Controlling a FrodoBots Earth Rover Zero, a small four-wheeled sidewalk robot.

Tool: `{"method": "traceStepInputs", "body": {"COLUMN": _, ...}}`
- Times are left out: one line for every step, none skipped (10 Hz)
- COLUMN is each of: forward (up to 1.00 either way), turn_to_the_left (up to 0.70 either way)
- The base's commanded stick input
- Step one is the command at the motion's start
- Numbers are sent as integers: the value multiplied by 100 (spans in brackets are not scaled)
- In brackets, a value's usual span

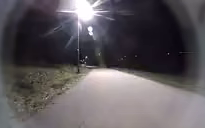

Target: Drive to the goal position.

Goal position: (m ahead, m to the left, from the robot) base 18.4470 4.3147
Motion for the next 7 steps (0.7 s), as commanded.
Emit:
{"method": "traceStepInputs", "body": {"forward": 70, "turn_to_the_left": 0}}
{"method": "traceStepInputs", "body": {"forward": 70, "turn_to_the_left": 0}}
{"method": "traceStepInputs", "body": {"forward": 70, "turn_to_the_left": 0}}
{"method": "traceStepInputs", "body": {"forward": 70, "turn_to_the_left": 0}}
{"method": "traceStepInputs", "body": {"forward": 70, "turn_to_the_left": 0}}
{"method": "traceStepInputs", "body": {"forward": 70, "turn_to_the_left": 0}}
{"method": "traceStepInputs", "body": {"forward": 70, "turn_to_the_left": 0}}
